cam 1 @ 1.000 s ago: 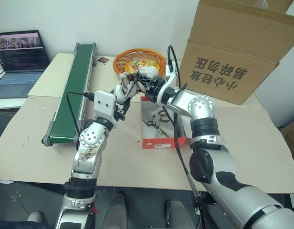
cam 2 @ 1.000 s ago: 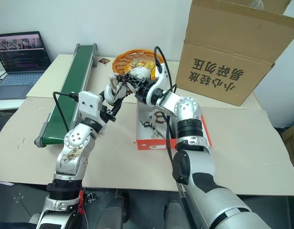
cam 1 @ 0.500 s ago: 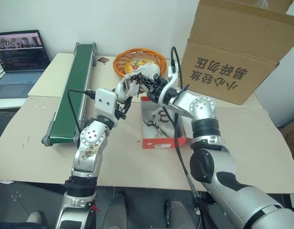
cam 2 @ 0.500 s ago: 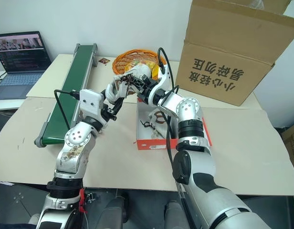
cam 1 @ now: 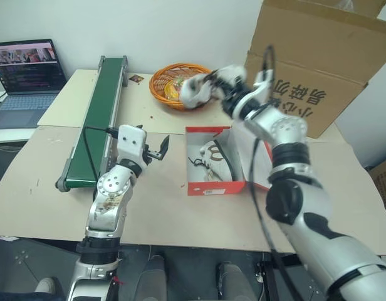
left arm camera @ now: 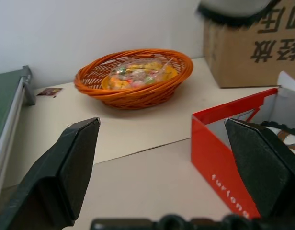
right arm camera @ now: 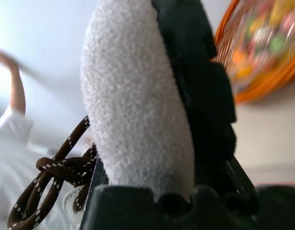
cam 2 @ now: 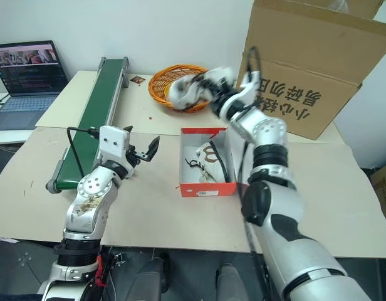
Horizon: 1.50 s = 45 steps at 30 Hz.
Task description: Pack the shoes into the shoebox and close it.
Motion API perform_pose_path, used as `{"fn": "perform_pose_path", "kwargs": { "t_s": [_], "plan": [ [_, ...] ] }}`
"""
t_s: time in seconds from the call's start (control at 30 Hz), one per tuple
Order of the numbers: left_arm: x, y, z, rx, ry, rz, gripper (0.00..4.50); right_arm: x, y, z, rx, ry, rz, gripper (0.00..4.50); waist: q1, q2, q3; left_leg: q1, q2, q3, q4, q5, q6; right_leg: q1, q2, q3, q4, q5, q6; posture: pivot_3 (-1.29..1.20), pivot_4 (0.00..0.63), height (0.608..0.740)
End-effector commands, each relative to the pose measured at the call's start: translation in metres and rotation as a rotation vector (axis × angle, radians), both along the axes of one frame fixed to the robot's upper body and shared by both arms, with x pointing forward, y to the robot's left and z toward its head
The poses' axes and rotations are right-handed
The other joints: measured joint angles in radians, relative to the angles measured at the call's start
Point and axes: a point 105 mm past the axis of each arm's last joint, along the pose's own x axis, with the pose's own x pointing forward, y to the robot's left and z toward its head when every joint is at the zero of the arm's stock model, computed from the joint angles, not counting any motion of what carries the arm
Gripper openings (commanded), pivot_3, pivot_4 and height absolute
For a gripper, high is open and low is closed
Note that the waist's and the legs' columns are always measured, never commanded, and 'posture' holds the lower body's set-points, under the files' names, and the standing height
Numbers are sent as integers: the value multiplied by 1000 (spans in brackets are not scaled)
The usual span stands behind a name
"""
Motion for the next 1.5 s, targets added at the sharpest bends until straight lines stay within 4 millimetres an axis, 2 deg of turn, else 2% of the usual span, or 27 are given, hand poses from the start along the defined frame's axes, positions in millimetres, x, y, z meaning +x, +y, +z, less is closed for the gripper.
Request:
{"fn": "perform_pose_path", "kwargs": {
  "t_s": [0.03, 0.13, 0.2, 0.27, 0.33, 0.4, 0.5, 0.6, 0.73, 0.87, 0.97, 1.1, 1.27, 1.33, 1.43, 1.5],
  "plan": [
    [-4, 2, 11, 10, -46, 10, 4470, -13, 4, 55, -238, -222, 48, 1116, -1, 0, 0, 0, 0, 0, -1, 0, 0, -1, 0, 0, 0, 0, 0, 0, 150, 721],
    [-2, 4, 12, 6, -47, 15, 4470, -34, 37, 60, -496, -290, 243, 1116, -14, 2, 1, -1, 0, 0, -1, 0, 0, -3, 0, 1, 1, -1, 0, 0, 150, 721],
    [1, 7, 8, 13, -40, 19, 4470, -47, 58, 46, -695, -286, 389, 1116, -29, 3, 2, 0, 0, 0, -2, 0, 0, -3, 0, 1, 3, -1, -1, 0, 150, 721],
    [3, 7, 0, 33, -19, 12, 4470, -57, 69, 23, -850, -227, 526, 1116, -32, 3, 1, 1, 0, 0, -2, 0, 0, -3, 0, 1, 4, -2, -2, 0, 150, 721],
    [4, 5, -2, 23, -14, -2, 4470, -63, 73, 1, -925, -141, 626, 1116, -29, 3, 1, 2, 0, -1, -1, 0, 0, -2, 1, 1, 4, -2, -3, 0, 150, 721],
    [4, 2, -1, -4, -13, -13, 4470, -66, 73, -12, -974, -96, 678, 1116, -19, 3, 2, 0, 0, -1, 0, 0, 0, -2, 0, 0, 4, -3, -5, 0, 150, 721],
    [1, 0, 1, -38, -10, -28, 4470, -60, 65, -28, -1054, -48, 686, 1116, -1, 3, 1, -5, 0, -1, 3, 0, 0, -5, 0, 0, 4, -3, -5, 0, 150, 721],
    [-3, 2, -1, -31, -3, -21, 4470, -56, 58, -43, -1080, 8, 697, 1116, 6, 3, 2, -8, -1, -1, 4, 0, 0, -8, 0, 0, 4, -1, -1, 0, 150, 721],
    [-7, 5, -2, -23, 3, -14, 4470, -54, 45, -76, -1165, 97, 726, 1116, 4, 3, 2, -10, 0, -1, 4, 0, -1, -13, 0, 0, 8, -1, -1, 0, 150, 721],
    [-10, 5, -1, -24, 0, -9, 4470, -57, 36, -86, -1190, 150, 753, 1116, 2, 3, 1, -11, 0, -1, 4, 1, -2, -17, 0, 0, 15, -2, -2, 0, 150, 721],
    [-12, 8, -1, -24, 2, 7, 4470, -61, 39, -91, -1197, 169, 791, 1116, 1, 3, 1, -11, 0, -1, 5, 1, -2, -16, 0, 0, 15, -2, -2, 0, 150, 721],
    [-12, 7, -3, -20, 4, 12, 4470, -66, 57, -115, -1159, 229, 821, 1116, -2, 3, 1, -11, 0, -1, 4, 1, -2, -16, 0, 0, 16, -3, -2, 0, 150, 721],
    [-11, 7, -2, -20, 1, 15, 4470, -58, 69, -140, -1117, 265, 712, 1116, 3, 3, 1, -10, 0, -1, 4, 1, -2, -16, 0, -1, 17, -3, -2, 0, 150, 721],
    [-11, 7, 0, -20, -4, 14, 4470, -55, 67, -157, -1174, 264, 680, 1116, 4, 3, 1, -10, 0, -1, 5, 1, -2, -15, 0, -1, 17, -3, -2, 0, 150, 721],
    [-11, 8, 0, -18, -3, 17, 4470, -51, 65, -169, -1234, 244, 629, 1116, 0, 2, 1, -6, 0, -1, 5, 1, -2, -12, 0, -1, 17, -3, -2, 0, 150, 721],
    [-12, 7, 0, -23, -1, 19, 4470, -47, 69, -171, -1214, 231, 578, 1116, -4, 2, 0, -2, 0, -1, 4, 1, -2, -9, 0, -1, 17, -3, -2, 0, 150, 721]
  ]
}}
